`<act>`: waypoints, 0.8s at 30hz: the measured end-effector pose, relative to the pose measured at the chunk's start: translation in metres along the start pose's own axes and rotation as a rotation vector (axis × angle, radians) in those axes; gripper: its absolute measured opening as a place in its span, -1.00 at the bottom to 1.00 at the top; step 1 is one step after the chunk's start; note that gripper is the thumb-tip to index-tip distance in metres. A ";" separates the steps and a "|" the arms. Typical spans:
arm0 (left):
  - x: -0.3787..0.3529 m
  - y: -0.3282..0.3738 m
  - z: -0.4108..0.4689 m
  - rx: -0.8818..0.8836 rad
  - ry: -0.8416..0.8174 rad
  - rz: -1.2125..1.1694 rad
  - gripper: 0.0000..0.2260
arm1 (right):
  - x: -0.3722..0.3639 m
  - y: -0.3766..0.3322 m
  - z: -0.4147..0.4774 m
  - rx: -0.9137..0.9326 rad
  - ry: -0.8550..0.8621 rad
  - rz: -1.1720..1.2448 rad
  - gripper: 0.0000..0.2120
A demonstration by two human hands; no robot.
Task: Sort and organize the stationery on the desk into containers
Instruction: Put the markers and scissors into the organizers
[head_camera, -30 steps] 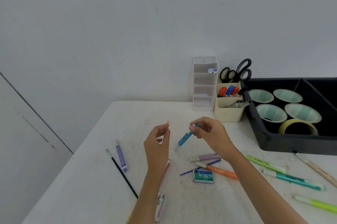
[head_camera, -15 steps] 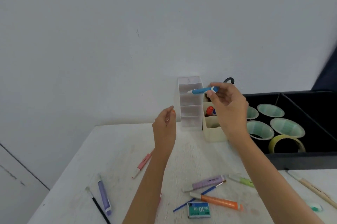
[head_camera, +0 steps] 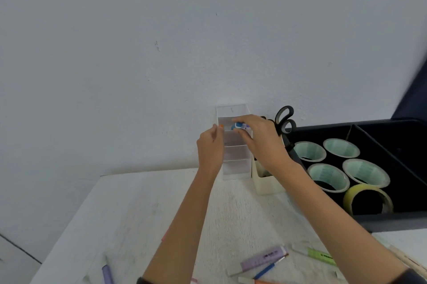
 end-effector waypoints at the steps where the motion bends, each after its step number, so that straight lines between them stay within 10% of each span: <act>1: -0.001 0.000 0.005 -0.009 -0.002 0.028 -0.60 | -0.004 0.003 0.003 -0.004 -0.035 -0.008 -0.78; 17: -0.006 -0.014 0.022 -0.111 0.035 0.120 -0.61 | -0.012 -0.001 0.045 -0.028 -0.580 -0.464 -0.78; 24: -0.002 -0.010 0.022 -0.097 0.008 0.119 -0.59 | -0.029 0.007 0.040 -0.077 -0.429 -0.489 -0.74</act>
Point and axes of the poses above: each hand's wrist, its own z-axis towards the middle knuckle, its own x-axis out of the back of the hand, y = z × x, the point moved 2 cm from there along z, towards the middle knuckle, and after that the axes turned 4 degrees about x, right-handed, at the moved point
